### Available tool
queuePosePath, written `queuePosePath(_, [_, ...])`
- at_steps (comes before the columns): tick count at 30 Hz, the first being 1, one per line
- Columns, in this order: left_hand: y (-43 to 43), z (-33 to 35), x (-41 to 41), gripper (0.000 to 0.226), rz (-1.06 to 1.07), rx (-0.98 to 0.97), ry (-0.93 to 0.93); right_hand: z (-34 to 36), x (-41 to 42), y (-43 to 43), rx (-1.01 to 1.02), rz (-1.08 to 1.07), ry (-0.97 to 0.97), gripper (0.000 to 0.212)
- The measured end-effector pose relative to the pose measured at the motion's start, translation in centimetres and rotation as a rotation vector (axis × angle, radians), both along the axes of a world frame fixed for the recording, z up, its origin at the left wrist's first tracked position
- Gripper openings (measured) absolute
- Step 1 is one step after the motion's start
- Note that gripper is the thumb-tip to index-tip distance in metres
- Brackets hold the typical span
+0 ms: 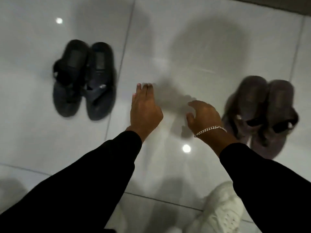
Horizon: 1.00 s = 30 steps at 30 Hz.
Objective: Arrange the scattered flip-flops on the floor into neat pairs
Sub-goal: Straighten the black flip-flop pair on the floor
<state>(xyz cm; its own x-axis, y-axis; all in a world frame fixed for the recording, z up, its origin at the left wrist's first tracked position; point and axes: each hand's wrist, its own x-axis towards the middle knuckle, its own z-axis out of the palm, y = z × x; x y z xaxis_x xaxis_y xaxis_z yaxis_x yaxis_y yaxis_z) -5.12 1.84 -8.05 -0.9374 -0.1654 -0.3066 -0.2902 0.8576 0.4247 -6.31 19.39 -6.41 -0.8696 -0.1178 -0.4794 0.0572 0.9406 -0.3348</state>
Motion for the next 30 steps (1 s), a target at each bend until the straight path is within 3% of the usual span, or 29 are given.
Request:
queuePosePath(5, [-12.4,0.3,-0.5,0.057,0.072,-0.121,0.091,-2.1,1.3,-11.1,-0.043,0.216,-0.056,0.053])
queuePosePath(8, [-16.9,0.8,-1.5,0.038,0.154,-0.125,0.176,-3.1,0.6,-15.8,0.05,0.234,-0.086,0.075])
queuePosePath(11, [-20.1,0.6,-3.2,0.029,0.256,-0.144,0.167,-3.9,0.1,-18.2,0.156,0.203,-0.254,0.104])
queuePosePath(17, [-22.7,0.3,-5.3,0.018,0.235,-0.145,-0.101,-5.1,0.7,-20.1,0.313,0.235,-0.165,0.074])
queuePosePath(30, [-21.1,0.2,-6.0,0.01,0.118,-0.094,-0.019,-4.8,0.2,-19.5,0.375,0.35,-0.198,0.078])
